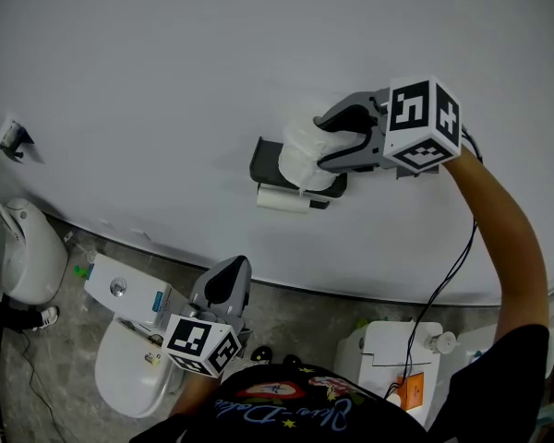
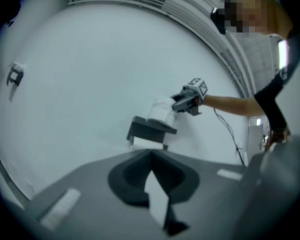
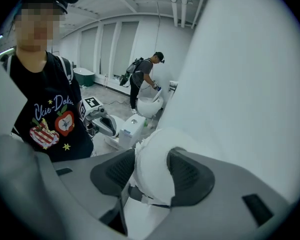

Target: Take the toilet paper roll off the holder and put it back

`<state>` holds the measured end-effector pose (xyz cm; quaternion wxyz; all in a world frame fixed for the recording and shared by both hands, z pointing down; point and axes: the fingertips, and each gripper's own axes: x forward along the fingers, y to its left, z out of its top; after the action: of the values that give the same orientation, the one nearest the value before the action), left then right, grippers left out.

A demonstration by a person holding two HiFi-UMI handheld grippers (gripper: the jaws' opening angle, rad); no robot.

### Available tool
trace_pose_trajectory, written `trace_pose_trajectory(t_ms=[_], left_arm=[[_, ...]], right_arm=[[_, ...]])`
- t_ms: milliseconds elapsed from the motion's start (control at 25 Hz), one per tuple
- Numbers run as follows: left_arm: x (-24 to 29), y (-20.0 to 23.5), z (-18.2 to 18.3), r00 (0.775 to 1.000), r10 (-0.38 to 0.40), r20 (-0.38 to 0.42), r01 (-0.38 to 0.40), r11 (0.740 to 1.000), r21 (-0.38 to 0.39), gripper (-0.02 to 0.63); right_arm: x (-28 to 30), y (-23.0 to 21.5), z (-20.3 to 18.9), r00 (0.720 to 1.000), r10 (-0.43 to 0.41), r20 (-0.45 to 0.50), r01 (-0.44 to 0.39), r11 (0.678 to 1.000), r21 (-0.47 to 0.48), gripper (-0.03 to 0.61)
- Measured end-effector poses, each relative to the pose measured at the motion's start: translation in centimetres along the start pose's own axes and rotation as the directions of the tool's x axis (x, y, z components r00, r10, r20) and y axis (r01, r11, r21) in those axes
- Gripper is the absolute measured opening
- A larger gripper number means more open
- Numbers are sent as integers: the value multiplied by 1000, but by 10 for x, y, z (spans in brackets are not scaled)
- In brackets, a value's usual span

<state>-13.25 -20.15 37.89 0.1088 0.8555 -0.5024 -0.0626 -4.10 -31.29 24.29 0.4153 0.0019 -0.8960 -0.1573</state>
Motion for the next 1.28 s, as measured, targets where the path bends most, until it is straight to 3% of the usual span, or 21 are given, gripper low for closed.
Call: trace_pose_trajectory(t_ms=[120, 320, 480, 560, 640, 720, 800, 880, 1040, 1160, 1280], left_arm=[[2, -3, -2, 1000, -17, -11, 17, 1000, 0, -2], [5, -8, -5, 999, -41, -23, 41, 999, -4, -2], [9, -14, -6, 997, -66, -29, 66, 998, 0, -2], [12, -16, -7, 997, -76, -34, 77, 997, 7, -2], [16, -18, -8, 995, -86, -41, 87, 996, 14, -2], [23, -20, -8, 994, -95, -51, 97, 995, 24, -2], [32, -22, -8, 992, -110, -61, 112, 993, 33, -2], [37, -30, -8, 989, -131, -64, 134, 990, 41, -2], [46, -47, -10, 983, -170, -69, 175, 982, 68, -2], [53, -56, -13, 978, -192, -79, 198, 977, 75, -2], [55, -62, -15, 975, -204, -86, 211, 974, 78, -2]], right_arm=[[-6, 5, -1, 1000, 20, -1, -20, 1000, -8, 207], [-12, 1, 4, 1000, -29, 13, 29, 999, -24, 209], [-25, 9, 16, 989, -58, 134, 58, 998, 7, 209], [-34, 17, 25, 961, -101, 256, 94, 995, 38, 209], [-48, 27, 36, 891, -192, 412, 178, 981, 73, 209], [-69, 39, 47, 760, -300, 577, 277, 952, 129, 208], [-85, 52, 43, 621, -395, 677, 337, 914, 224, 208], [-93, 68, 28, 528, -472, 705, 365, 877, 314, 207], [-88, 93, -13, 420, -604, 677, 367, 796, 482, 207], [-75, 106, -40, 379, -675, 632, 352, 737, 577, 206], [-61, 122, -57, 346, -714, 609, 319, 700, 639, 184]])
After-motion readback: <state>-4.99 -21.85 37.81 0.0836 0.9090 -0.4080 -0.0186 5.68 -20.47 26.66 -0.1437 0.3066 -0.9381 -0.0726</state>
